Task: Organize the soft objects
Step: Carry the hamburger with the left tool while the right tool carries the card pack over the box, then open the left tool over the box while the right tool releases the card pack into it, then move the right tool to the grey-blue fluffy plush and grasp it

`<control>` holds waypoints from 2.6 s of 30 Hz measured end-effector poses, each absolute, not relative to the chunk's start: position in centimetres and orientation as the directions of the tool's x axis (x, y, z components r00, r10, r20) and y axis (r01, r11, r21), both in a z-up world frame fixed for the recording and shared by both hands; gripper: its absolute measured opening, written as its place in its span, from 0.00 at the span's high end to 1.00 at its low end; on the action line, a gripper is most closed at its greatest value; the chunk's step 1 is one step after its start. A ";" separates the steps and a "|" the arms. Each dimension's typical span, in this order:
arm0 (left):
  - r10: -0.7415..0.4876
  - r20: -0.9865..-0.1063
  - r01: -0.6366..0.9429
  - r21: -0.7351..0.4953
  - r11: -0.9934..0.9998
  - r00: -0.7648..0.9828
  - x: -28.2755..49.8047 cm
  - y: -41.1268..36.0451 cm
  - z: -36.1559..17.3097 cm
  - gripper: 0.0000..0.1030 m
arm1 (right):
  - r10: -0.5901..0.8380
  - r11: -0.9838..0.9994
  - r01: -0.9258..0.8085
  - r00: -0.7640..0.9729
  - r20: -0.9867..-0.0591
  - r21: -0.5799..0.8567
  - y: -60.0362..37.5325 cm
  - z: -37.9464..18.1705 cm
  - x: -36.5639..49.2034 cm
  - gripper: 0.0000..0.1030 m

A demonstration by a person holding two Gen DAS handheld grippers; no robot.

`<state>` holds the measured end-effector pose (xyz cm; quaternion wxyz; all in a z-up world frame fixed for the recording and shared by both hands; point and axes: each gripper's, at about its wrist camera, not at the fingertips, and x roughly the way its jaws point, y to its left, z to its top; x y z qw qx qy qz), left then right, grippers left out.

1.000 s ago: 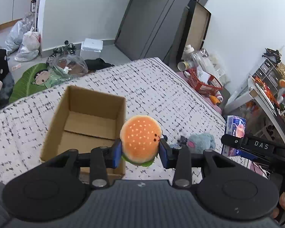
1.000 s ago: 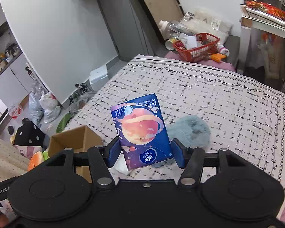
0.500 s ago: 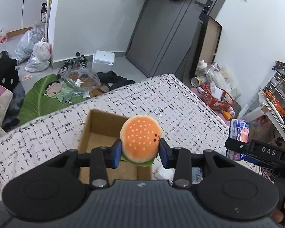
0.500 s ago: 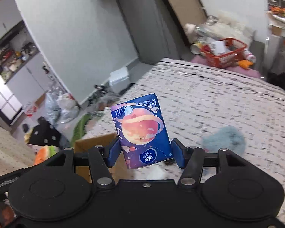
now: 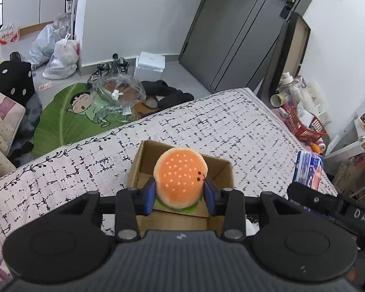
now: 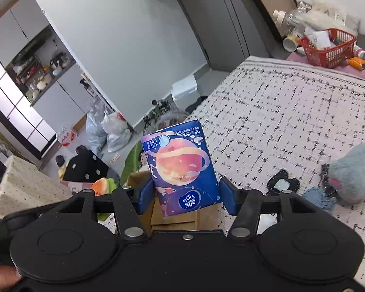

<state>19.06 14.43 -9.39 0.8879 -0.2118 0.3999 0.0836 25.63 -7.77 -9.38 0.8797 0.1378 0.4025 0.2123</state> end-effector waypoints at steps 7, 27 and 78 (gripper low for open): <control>-0.035 -0.775 -0.356 -0.330 0.875 0.631 21.2 16.0 -12.7 0.61 | 0.486 0.871 -0.244 0.556 -0.674 0.427 -6.0 -11.8 26.5 0.46; -0.069 -0.792 -0.372 -0.359 0.856 0.607 23.8 17.3 -15.3 0.48 | 0.501 0.862 -0.224 0.510 -0.699 0.454 -2.7 -15.0 28.5 0.45; 0.028 -0.704 -0.355 -0.323 0.877 0.709 16.7 8.0 -5.9 0.10 | 0.337 0.904 -0.021 0.652 -0.680 0.428 -18.8 -6.8 22.6 0.00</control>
